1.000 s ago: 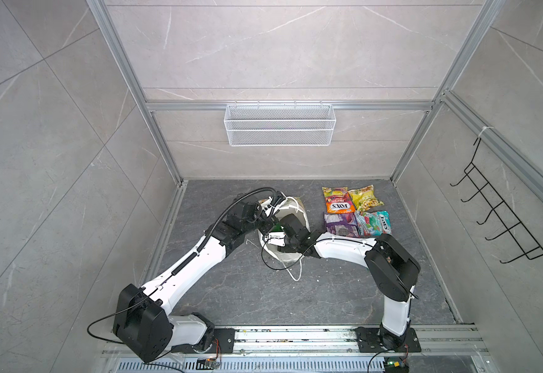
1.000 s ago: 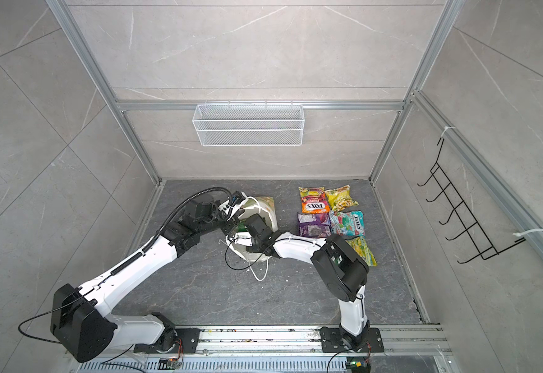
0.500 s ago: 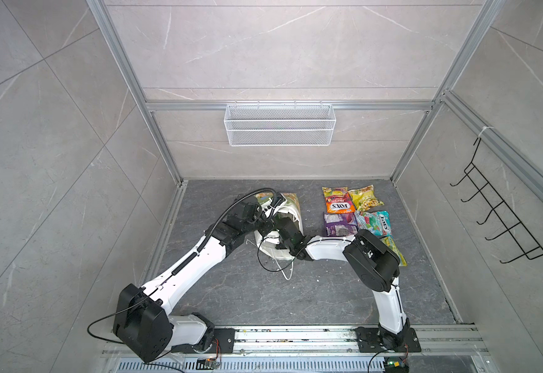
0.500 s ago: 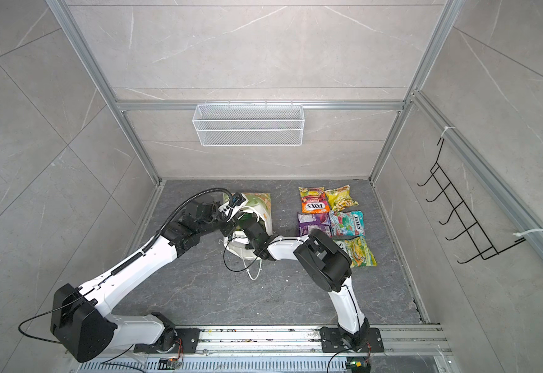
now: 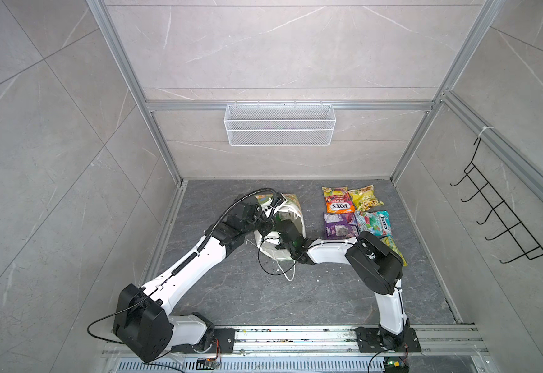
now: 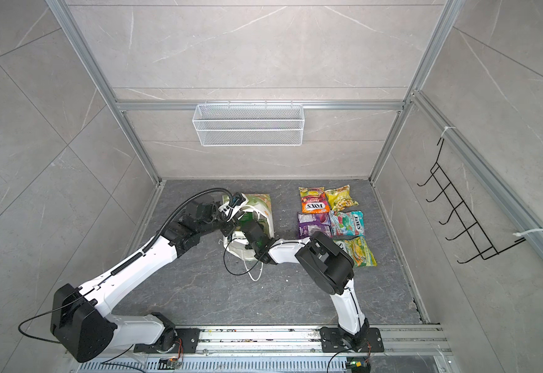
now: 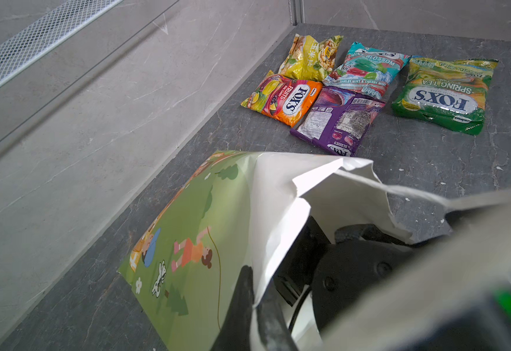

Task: Take the snacks out of the paper bag
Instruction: Pick up the snack from the paper bag.

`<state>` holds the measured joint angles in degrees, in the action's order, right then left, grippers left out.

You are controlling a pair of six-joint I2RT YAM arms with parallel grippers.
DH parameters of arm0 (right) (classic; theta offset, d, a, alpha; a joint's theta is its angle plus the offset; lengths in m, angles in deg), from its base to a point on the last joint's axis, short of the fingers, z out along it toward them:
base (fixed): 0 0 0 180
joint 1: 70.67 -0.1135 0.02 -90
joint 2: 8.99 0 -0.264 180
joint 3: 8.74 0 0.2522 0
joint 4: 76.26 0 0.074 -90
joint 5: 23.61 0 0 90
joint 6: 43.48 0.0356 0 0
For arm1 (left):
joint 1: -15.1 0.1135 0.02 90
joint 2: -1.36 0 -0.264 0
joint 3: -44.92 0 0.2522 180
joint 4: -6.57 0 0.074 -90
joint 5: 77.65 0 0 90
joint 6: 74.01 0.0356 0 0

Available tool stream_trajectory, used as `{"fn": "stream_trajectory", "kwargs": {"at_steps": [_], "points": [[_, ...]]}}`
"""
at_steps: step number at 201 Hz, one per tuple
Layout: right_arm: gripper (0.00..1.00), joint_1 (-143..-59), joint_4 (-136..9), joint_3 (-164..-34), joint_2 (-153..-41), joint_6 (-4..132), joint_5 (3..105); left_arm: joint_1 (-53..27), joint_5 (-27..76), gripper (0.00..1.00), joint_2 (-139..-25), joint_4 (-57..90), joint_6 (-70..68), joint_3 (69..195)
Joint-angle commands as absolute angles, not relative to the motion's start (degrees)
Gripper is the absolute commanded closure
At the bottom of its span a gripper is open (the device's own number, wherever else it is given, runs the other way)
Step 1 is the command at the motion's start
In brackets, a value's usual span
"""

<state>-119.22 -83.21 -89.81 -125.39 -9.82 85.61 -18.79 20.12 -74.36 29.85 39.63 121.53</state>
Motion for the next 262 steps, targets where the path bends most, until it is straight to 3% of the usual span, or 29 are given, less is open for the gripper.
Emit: {"fn": "stream_trajectory", "kwargs": {"at_steps": [1,146,262], "points": [[1.0,-120.93,-79.77,-88.99,-119.34,-7.51,83.71,-19.09,19.96,1.0,-73.25,26.4,39.71,121.61],[1.0,-125.6,-60.8,-84.14,-94.4,1.73,76.24,-19.12,17.46,1.0,-73.89,26.49,40.25,121.79],[1.0,-126.65,-54.34,-86.72,-85.13,5.47,72.04,-18.81,15.2,1.0,-74.32,30.46,40.0,125.05]]}}
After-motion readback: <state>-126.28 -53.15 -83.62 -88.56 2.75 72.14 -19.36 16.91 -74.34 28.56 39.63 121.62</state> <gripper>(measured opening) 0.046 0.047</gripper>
